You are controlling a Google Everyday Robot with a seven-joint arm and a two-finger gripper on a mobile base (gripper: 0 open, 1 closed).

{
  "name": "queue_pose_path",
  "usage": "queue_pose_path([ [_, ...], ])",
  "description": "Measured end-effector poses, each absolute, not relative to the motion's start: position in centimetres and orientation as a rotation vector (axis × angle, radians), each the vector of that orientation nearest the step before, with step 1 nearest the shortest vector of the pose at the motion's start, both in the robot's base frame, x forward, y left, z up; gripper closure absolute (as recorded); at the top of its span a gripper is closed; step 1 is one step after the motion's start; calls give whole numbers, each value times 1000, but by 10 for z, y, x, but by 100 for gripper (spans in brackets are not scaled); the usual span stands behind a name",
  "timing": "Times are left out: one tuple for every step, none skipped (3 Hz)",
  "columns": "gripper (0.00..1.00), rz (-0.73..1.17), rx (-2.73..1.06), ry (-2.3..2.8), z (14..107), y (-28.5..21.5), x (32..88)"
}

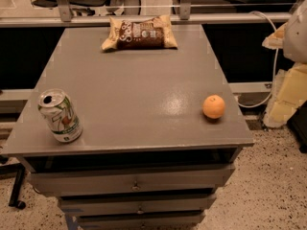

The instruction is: Move orange near 7up can

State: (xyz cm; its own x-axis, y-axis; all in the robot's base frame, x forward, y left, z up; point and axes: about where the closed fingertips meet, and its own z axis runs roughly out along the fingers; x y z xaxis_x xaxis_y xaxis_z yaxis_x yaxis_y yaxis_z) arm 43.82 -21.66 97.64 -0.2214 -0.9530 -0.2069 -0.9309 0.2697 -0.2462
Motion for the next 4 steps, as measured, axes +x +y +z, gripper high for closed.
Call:
queue_pose_path([
  [0, -99, -1724, 2231, 976, -217, 438],
  [0, -83, -1711, 2215, 976, -214, 441],
  [0, 16, -1663, 2176, 959, -200, 455],
  [0, 143, -1611, 2155, 929, -180, 474],
])
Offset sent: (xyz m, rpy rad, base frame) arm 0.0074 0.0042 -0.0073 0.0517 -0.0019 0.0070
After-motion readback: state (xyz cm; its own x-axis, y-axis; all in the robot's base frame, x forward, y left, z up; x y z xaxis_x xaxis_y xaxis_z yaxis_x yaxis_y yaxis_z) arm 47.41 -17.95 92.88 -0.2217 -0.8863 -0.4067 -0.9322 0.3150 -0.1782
